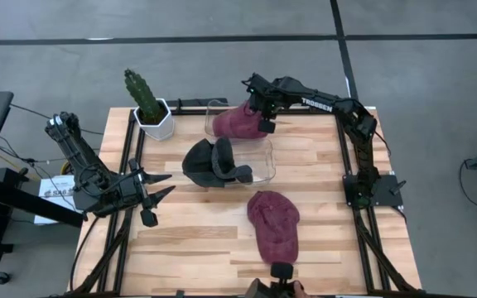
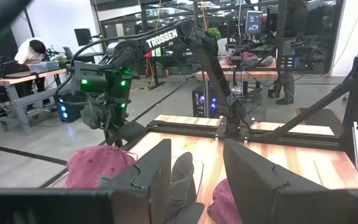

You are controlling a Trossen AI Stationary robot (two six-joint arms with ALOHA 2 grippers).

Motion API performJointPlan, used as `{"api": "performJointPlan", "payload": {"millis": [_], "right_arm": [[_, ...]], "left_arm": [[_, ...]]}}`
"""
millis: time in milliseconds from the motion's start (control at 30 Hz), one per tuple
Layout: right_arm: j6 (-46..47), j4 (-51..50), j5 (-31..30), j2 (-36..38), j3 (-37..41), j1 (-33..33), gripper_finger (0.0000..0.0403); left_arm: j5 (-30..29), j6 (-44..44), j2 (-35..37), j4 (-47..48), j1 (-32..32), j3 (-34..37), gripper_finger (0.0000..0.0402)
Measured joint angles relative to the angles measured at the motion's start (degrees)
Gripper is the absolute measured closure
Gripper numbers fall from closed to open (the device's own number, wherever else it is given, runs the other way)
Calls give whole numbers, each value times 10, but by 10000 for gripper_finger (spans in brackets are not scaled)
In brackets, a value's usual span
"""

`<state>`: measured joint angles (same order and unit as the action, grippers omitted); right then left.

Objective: Pick & Place hat
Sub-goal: Put the top red cap into the top transparent bin

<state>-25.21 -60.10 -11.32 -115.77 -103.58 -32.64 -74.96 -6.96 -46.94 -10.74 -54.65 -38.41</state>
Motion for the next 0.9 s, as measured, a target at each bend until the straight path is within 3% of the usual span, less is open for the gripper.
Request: {"api": "performJointPlan", "payload": {"millis": [300,600,900], "right_arm": [[1,6,14,-4,0,3,403],[-2,5,127,-12,0,23,403],[-7,24,166,-11,-7,37,403]], "left_arm": [[0,0,0,0,0,0,257],[0,0,0,0,0,0,257],[0,0,0,0,0,-1,257]]}}
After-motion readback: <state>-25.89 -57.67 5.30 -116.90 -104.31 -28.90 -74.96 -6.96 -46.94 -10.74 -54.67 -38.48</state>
